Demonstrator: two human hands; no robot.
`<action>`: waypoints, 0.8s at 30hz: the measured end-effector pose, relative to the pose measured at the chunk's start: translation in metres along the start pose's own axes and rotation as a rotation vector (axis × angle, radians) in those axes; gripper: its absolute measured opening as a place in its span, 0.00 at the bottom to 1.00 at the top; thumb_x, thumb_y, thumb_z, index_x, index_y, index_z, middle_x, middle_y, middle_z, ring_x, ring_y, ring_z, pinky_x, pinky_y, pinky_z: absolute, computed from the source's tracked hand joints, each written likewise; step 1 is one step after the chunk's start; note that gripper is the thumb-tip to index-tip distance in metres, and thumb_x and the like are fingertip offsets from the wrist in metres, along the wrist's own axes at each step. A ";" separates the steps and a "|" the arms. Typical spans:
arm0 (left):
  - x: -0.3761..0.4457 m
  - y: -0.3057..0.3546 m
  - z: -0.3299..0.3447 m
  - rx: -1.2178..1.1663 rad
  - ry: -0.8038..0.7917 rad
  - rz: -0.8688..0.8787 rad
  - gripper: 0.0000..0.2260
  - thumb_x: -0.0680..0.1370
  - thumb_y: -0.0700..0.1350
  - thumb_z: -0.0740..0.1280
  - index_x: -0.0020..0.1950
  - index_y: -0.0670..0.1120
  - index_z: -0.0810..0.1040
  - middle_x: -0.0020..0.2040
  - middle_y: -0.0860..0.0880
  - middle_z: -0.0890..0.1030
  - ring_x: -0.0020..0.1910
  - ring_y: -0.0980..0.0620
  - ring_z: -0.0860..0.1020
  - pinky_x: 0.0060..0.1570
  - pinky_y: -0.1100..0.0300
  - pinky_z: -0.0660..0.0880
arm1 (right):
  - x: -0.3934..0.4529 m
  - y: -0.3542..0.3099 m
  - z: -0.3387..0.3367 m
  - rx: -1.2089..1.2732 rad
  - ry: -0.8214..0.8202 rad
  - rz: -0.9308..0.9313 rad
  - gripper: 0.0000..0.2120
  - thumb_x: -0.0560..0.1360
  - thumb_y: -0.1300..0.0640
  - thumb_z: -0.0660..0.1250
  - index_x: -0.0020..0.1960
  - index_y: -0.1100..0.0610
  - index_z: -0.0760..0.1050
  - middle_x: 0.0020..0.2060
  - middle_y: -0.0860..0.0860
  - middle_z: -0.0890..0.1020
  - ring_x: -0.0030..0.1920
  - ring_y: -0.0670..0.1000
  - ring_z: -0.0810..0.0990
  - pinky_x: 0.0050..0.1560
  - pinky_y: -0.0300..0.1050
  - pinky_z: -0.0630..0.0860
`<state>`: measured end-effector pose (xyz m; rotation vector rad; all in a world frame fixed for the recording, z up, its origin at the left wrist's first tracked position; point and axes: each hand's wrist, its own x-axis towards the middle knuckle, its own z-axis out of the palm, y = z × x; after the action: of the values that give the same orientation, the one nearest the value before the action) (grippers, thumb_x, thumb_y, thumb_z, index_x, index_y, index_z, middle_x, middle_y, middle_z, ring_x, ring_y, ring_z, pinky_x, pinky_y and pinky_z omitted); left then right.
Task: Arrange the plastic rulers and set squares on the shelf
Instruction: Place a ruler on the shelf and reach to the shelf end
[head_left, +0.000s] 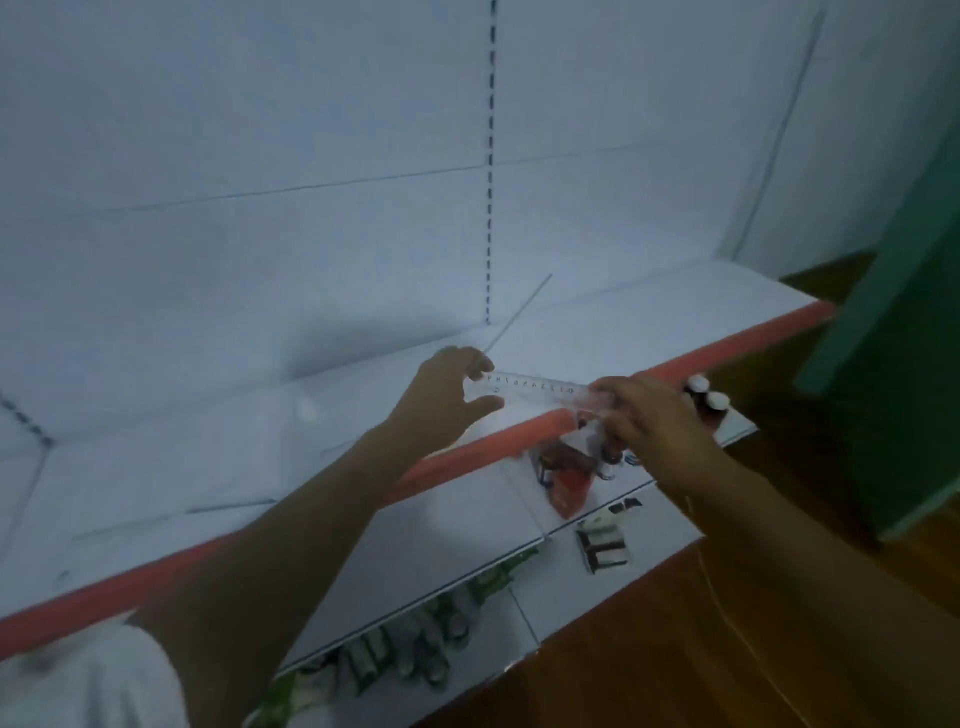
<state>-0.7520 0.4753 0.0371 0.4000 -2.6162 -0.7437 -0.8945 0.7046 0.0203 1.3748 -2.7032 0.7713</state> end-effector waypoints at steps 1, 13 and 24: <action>-0.007 -0.012 -0.009 0.030 0.015 -0.035 0.16 0.72 0.50 0.75 0.56 0.46 0.78 0.50 0.51 0.77 0.41 0.56 0.71 0.46 0.62 0.68 | 0.014 -0.007 0.010 0.002 -0.014 -0.057 0.15 0.78 0.47 0.60 0.64 0.47 0.73 0.49 0.49 0.75 0.50 0.52 0.75 0.51 0.56 0.75; -0.086 -0.127 -0.082 0.129 0.019 -0.414 0.16 0.73 0.49 0.74 0.58 0.48 0.79 0.53 0.51 0.77 0.42 0.58 0.71 0.46 0.65 0.69 | 0.110 -0.104 0.112 0.083 -0.242 -0.358 0.15 0.76 0.50 0.66 0.61 0.52 0.72 0.50 0.46 0.75 0.49 0.45 0.74 0.49 0.40 0.70; -0.084 -0.158 -0.060 0.256 -0.151 -0.533 0.18 0.75 0.50 0.71 0.64 0.48 0.76 0.58 0.48 0.73 0.57 0.49 0.74 0.59 0.57 0.71 | 0.142 -0.098 0.155 -0.017 -0.275 -0.425 0.15 0.73 0.46 0.70 0.58 0.49 0.79 0.52 0.48 0.78 0.52 0.50 0.76 0.51 0.46 0.71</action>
<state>-0.6253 0.3505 -0.0270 1.1905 -2.7789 -0.6088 -0.8749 0.4821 -0.0420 2.0879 -2.4334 0.5550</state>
